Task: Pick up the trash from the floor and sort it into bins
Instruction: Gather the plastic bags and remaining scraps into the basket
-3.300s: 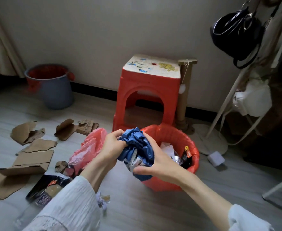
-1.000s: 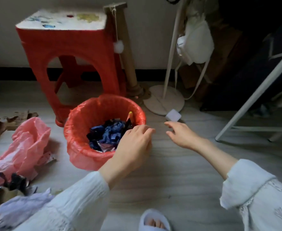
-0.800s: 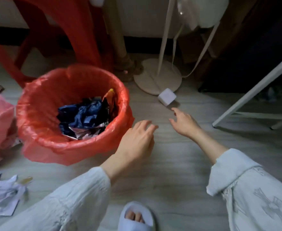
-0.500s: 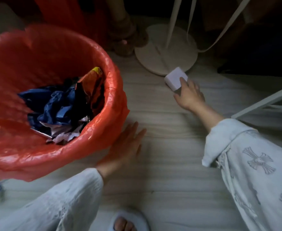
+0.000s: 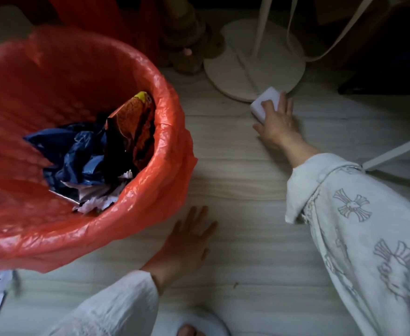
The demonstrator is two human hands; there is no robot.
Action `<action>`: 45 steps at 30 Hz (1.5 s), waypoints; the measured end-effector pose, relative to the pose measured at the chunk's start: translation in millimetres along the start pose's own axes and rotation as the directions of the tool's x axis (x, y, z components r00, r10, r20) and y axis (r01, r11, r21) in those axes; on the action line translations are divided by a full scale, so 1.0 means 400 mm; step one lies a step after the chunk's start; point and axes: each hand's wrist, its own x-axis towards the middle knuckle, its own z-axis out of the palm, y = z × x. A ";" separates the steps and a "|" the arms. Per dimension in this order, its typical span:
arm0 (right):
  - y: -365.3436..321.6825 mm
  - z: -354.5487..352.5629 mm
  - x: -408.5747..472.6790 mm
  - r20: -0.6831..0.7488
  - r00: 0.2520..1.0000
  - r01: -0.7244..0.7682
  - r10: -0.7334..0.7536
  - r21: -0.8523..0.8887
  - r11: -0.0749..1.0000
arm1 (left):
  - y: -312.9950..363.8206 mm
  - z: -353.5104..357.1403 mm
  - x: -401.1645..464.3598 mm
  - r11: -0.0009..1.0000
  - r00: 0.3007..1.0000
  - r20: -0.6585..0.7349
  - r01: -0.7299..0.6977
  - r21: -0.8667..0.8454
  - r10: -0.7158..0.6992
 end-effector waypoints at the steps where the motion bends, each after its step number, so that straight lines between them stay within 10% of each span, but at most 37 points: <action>1: -0.002 -0.001 0.007 -0.017 1.000 -0.012 0.013 0.014 1.000 | 0.002 -0.001 0.001 1.000 1.000 -0.002 -0.002 -0.007 0.002; 6: 0.006 0.013 0.015 -0.226 0.971 -0.064 0.078 0.070 0.995 | 0.022 0.002 0.004 0.999 0.997 0.071 0.041 -0.013 -0.040; 17: -0.055 0.056 -0.087 -0.049 0.997 -0.051 0.056 0.099 0.994 | 0.006 -0.012 0.009 0.998 0.994 0.112 0.024 -0.062 -0.017; 24: -0.076 0.045 -0.309 0.138 0.983 -0.144 0.118 0.201 0.969 | 0.001 -0.009 -0.083 0.984 1.000 -0.009 0.022 -0.175 -0.024; 31: -0.154 -0.082 -0.502 0.036 0.995 -0.103 0.097 0.279 0.955 | 0.023 -0.035 -0.284 0.961 0.956 -0.294 -0.055 -0.271 -0.028; 35: -0.224 -0.147 -0.594 -0.210 0.975 0.001 0.077 0.351 0.937 | 0.021 -0.046 -0.408 0.936 0.846 -0.533 -0.176 -0.306 -0.015; 40: -0.338 -0.213 -0.690 -0.560 0.825 0.325 -0.070 0.370 0.871 | -0.015 -0.111 -0.539 0.960 0.524 -0.852 -0.240 -0.142 0.005; 45: -0.500 -0.231 -0.708 -0.479 0.779 0.557 -0.405 0.234 0.797 | -0.136 -0.142 -0.602 0.977 0.462 -0.862 0.053 -0.209 -0.209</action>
